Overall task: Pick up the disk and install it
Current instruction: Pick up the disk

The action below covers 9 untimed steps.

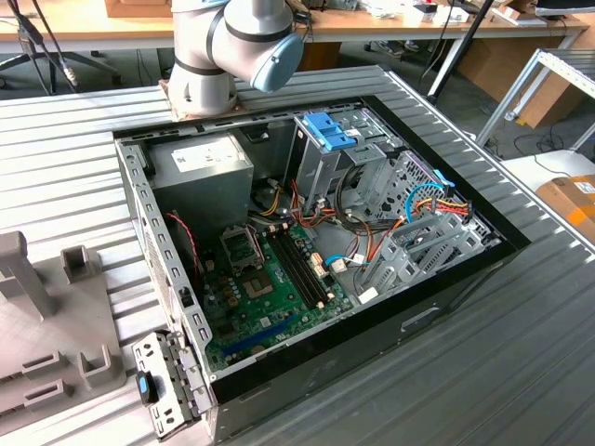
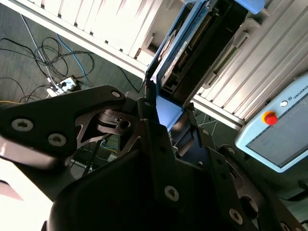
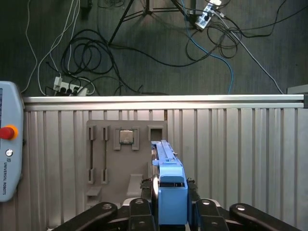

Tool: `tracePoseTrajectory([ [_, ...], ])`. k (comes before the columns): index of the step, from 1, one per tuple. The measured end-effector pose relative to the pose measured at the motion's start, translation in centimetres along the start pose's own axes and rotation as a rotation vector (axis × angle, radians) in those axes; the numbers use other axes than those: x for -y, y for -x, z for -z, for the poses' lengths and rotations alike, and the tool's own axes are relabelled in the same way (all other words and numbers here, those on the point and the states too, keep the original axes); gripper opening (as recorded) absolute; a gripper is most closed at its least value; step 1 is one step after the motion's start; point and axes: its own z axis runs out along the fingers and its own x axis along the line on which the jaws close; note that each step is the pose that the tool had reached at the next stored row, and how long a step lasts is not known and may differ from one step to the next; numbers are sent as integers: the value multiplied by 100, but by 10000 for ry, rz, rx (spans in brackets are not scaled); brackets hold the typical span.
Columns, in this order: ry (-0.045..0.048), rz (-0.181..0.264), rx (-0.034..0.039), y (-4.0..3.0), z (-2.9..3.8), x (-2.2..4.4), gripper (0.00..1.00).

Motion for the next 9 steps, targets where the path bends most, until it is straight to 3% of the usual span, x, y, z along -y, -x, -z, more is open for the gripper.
tracePoseTrajectory([
  [4,-1,-1,1,1,-1,16,36],
  [9,0,0,0,5,-1,109,36],
])
